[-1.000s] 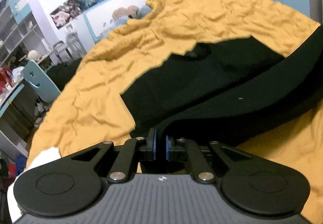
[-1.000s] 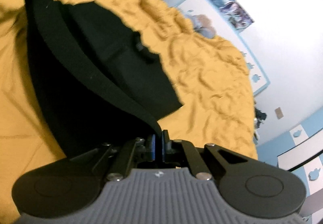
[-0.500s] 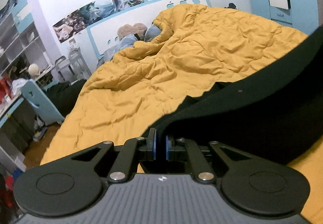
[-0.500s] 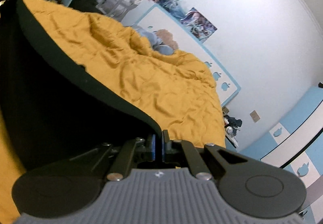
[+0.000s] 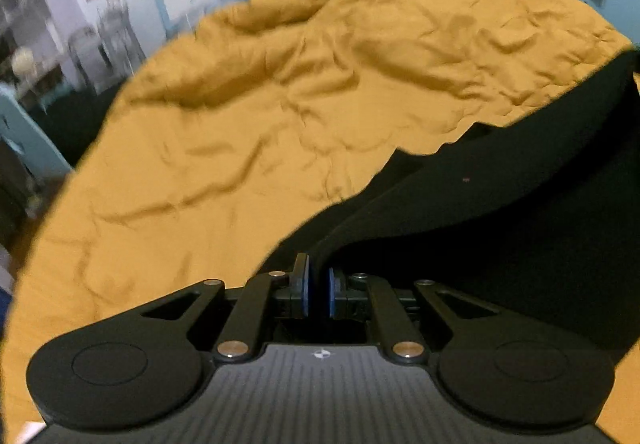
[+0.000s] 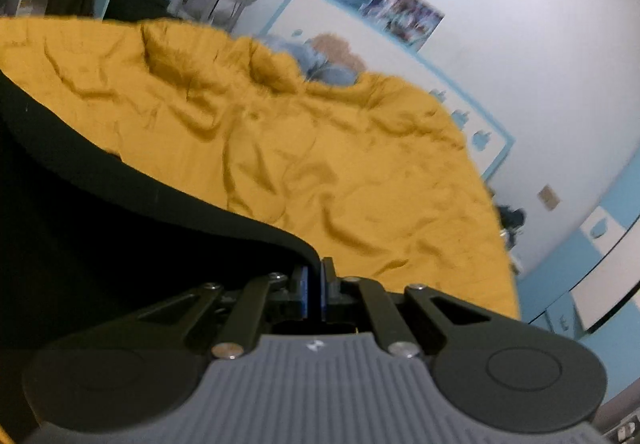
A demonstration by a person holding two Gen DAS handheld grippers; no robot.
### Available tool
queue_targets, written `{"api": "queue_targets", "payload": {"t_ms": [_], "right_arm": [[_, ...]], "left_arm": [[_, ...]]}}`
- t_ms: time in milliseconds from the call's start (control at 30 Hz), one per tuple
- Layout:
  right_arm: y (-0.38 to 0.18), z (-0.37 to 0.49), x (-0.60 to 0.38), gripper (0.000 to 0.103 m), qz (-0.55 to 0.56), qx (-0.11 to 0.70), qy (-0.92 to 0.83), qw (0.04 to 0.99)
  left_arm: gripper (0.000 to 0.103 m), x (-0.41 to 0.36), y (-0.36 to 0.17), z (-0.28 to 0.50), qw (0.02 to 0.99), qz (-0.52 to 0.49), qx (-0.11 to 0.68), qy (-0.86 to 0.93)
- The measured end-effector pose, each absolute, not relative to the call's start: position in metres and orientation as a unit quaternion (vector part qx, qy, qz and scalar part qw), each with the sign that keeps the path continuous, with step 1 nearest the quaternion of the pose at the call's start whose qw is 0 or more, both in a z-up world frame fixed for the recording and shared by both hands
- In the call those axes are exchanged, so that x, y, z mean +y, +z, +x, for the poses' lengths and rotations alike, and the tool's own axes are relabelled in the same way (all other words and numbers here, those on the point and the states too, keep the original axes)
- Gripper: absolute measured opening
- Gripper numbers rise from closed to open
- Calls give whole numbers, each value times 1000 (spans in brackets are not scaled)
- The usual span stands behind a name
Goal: Fold small clothes
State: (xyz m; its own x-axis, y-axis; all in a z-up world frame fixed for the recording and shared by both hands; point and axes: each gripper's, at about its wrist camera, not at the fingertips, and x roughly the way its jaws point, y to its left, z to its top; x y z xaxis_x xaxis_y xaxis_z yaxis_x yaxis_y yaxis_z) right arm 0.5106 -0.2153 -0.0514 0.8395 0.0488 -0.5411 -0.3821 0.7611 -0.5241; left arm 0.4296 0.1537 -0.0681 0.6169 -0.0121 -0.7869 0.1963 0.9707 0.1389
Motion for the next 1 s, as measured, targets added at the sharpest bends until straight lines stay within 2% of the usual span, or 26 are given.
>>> {"api": "queue_targets", "payload": {"t_ms": [233,333,467,533,600,633,700,767,833,1000], "right_arm": [[-107,557,-211,0,-313,297,109,895],[-120,569,-211,0,-304,311,103,895],[-132,581,-213,0,-285,325,92,897],[-136,581,-214,8,-280,328,83,898],[-136,579,-217,31,-276,320,70,904],[-135,578,-220,34,-274,316,62,906],[-130,575,-229,36,-262,316,44,911],[-122,569,-242,37,-232,323,42,917],[-114,559,-254,37,-201,339,50,918],[-95,512,-287,43,-95,409,97,902]], "left_arm": [[16,186,-91,471,884,-22,463,-56],[21,198,-90,485,891,-64,449,-24],[22,216,-91,497,893,-116,433,35],[22,220,-89,495,899,-112,420,55],[22,223,-87,489,905,-115,406,61],[22,226,-86,484,906,-116,402,63],[22,232,-83,478,907,-119,399,67],[26,237,-81,468,905,-124,403,61],[36,241,-80,457,900,-133,412,47],[47,246,-78,414,889,-149,433,2]]}}
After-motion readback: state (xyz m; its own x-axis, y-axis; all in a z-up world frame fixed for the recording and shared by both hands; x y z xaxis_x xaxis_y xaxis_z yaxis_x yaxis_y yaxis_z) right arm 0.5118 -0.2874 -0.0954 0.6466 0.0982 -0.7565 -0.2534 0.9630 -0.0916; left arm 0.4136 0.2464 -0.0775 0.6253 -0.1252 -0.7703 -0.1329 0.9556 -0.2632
